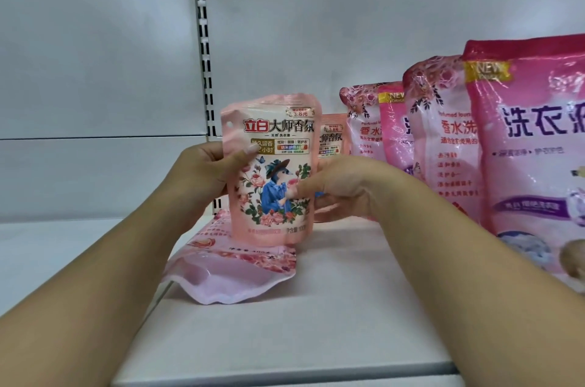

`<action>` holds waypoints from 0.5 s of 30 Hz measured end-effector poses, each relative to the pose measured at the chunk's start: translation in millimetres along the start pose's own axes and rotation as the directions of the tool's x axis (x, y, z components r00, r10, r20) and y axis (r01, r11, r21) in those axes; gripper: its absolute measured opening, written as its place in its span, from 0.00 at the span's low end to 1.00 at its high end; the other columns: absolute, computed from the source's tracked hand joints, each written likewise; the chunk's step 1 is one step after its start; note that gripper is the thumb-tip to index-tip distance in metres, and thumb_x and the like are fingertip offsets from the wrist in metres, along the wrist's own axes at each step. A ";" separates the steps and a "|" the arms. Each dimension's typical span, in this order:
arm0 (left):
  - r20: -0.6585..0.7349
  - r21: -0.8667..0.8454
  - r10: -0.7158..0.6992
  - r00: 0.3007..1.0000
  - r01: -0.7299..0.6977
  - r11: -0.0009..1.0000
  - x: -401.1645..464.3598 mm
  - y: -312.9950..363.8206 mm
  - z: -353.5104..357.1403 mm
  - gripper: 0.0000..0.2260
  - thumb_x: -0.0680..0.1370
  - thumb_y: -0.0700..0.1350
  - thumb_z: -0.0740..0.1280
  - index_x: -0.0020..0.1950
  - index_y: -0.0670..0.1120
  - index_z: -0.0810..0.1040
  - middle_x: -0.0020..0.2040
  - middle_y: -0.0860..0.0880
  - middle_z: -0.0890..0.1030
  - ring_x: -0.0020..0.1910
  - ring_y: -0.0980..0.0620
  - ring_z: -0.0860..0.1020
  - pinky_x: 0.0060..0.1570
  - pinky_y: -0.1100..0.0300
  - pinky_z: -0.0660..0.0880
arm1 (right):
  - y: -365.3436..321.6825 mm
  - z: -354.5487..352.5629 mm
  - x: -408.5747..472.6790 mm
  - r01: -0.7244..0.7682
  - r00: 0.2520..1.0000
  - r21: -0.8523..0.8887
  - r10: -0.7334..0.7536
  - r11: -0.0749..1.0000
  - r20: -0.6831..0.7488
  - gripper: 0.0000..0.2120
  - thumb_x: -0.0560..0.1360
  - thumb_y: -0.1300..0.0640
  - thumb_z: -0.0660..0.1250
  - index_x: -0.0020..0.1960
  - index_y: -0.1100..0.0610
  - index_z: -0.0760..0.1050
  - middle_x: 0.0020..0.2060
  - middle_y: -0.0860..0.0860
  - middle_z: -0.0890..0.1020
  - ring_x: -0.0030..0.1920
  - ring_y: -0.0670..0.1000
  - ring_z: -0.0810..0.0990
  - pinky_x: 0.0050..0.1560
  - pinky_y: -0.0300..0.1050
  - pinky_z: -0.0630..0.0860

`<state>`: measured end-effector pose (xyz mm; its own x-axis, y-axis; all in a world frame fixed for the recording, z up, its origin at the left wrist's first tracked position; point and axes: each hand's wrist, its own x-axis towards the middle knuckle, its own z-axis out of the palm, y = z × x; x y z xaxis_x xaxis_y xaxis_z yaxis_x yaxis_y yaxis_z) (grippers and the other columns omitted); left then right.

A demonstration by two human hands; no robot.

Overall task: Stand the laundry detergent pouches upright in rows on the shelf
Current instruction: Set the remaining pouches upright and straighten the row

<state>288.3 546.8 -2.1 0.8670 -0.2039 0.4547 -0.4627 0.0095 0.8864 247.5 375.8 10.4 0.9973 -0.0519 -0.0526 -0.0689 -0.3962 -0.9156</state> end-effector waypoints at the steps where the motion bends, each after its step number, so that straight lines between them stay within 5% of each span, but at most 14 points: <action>1: 0.003 0.024 -0.003 1.000 0.003 1.000 0.7 0.1 -0.8 0.10 0.69 0.51 0.67 0.40 0.45 0.80 0.36 0.49 0.84 0.36 0.52 0.82 0.40 0.59 0.80 | 0.2 -3.2 2.3 -0.005 0.998 0.006 0.005 1.000 -0.066 0.15 0.68 0.64 0.71 0.54 0.60 0.76 0.51 0.56 0.82 0.52 0.55 0.80 0.51 0.49 0.77; 5: 0.052 0.314 -0.126 0.991 0.103 0.944 2.9 -5.0 -7.9 0.17 0.69 0.60 0.63 0.46 0.49 0.78 0.48 0.46 0.82 0.52 0.48 0.79 0.52 0.54 0.76 | 6.4 -18.0 9.0 -0.021 0.942 -0.035 0.008 0.999 -0.336 0.13 0.69 0.64 0.70 0.53 0.62 0.75 0.52 0.57 0.81 0.45 0.55 0.79 0.45 0.47 0.77; 8: 0.066 0.713 -0.306 0.950 0.170 0.680 1.9 -13.1 -7.4 0.32 0.71 0.66 0.57 0.60 0.42 0.75 0.63 0.42 0.75 0.61 0.44 0.73 0.63 0.53 0.66 | 12.9 -22.4 16.9 0.015 0.884 -0.079 -0.050 0.997 -0.464 0.16 0.71 0.58 0.70 0.57 0.61 0.74 0.50 0.55 0.80 0.41 0.53 0.78 0.39 0.40 0.71; 11: 0.025 0.901 -0.436 0.900 0.168 0.400 5.4 -21.6 -8.4 0.35 0.71 0.68 0.53 0.59 0.40 0.75 0.62 0.41 0.76 0.58 0.44 0.74 0.57 0.55 0.65 | 18.2 -17.5 29.6 0.107 0.872 0.041 -0.074 0.993 -0.484 0.24 0.69 0.56 0.72 0.62 0.59 0.70 0.53 0.52 0.79 0.48 0.52 0.78 0.47 0.40 0.71; 15: -0.016 0.964 -0.541 0.841 0.157 0.216 4.0 -25.9 -9.7 0.38 0.66 0.73 0.54 0.57 0.42 0.76 0.60 0.44 0.77 0.52 0.46 0.74 0.53 0.57 0.66 | 24.5 -17.0 36.2 0.117 0.844 0.185 0.000 0.976 -0.536 0.30 0.68 0.53 0.73 0.65 0.60 0.65 0.58 0.54 0.77 0.58 0.57 0.75 0.61 0.52 0.71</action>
<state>305.5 555.2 -22.3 0.9823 -0.1611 -0.0960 -0.1421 -0.9734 0.1799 281.4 348.6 -7.1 0.8275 -0.5354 0.1690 0.0545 -0.2229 -0.9733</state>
